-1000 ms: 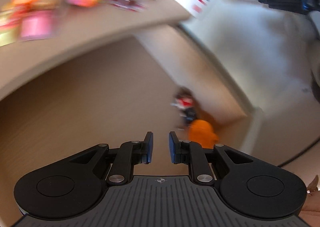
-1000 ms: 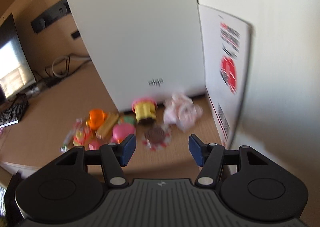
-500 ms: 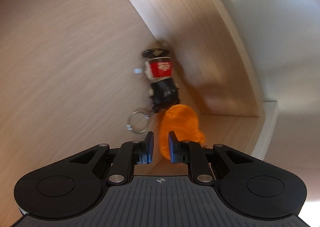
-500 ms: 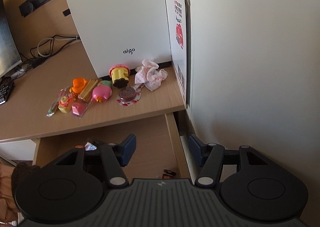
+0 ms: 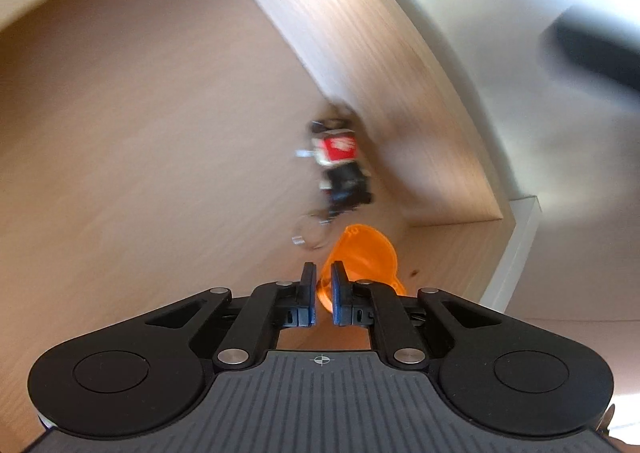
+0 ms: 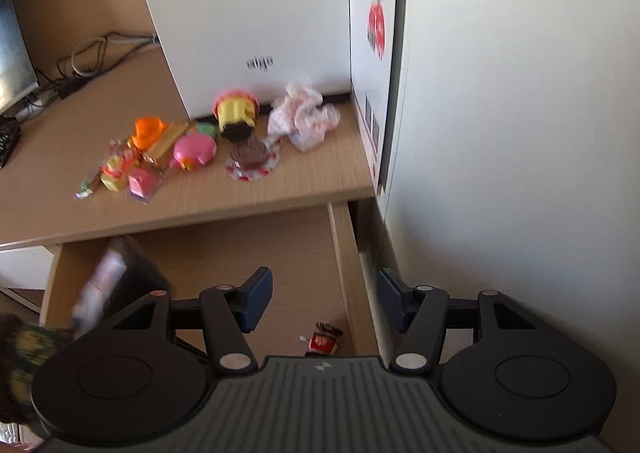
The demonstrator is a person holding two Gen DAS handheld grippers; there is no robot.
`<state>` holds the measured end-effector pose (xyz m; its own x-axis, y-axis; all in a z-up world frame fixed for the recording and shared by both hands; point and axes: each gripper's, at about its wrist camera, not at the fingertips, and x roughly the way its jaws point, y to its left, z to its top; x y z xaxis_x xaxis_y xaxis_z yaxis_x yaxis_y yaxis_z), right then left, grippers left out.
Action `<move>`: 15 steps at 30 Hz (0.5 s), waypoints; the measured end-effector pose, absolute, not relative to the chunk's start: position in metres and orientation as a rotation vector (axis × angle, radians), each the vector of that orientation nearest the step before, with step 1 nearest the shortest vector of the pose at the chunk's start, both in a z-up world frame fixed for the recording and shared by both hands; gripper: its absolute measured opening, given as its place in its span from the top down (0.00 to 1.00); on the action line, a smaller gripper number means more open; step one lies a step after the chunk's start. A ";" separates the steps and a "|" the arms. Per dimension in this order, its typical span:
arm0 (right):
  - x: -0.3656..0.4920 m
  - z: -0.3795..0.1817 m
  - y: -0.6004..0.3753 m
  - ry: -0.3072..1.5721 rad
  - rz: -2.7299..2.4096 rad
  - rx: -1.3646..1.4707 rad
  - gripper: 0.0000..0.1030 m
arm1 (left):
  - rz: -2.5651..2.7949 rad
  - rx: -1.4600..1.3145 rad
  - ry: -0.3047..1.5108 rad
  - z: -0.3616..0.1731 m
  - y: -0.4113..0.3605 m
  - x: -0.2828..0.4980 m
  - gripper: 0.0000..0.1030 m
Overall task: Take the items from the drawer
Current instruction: 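Grasp the figure keychain with the right gripper while the left gripper holds a pumpkin cup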
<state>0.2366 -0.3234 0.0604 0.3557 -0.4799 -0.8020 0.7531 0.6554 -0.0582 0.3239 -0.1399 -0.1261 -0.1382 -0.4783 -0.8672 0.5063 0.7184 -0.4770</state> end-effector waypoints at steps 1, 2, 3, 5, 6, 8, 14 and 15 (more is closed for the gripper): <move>0.239 0.052 -0.326 0.922 -0.806 0.373 0.44 | -0.826 0.012 1.468 -0.122 -0.128 0.323 0.91; 0.242 0.042 -0.329 0.948 -0.791 0.402 0.44 | -0.795 -0.004 1.456 -0.119 -0.117 0.324 0.91; 0.245 0.032 -0.331 0.977 -0.774 0.431 0.44 | -0.761 -0.024 1.444 -0.114 -0.106 0.329 0.91; 0.252 0.011 -0.333 1.041 -0.750 0.464 0.44 | -0.698 -0.075 1.417 -0.104 -0.082 0.337 0.91; 0.256 0.000 -0.334 1.076 -0.740 0.475 0.44 | -0.669 -0.101 1.402 -0.099 -0.071 0.340 0.91; 0.263 -0.023 -0.336 1.143 -0.722 0.510 0.53 | -0.618 -0.142 1.362 -0.090 -0.048 0.340 0.91; 0.292 -0.068 -0.338 1.343 -0.771 0.361 0.66 | -0.479 -0.276 1.285 -0.073 0.013 0.329 0.91; 0.296 -0.072 -0.338 1.362 -0.762 0.343 0.68 | -0.462 -0.301 1.275 -0.071 0.021 0.327 0.91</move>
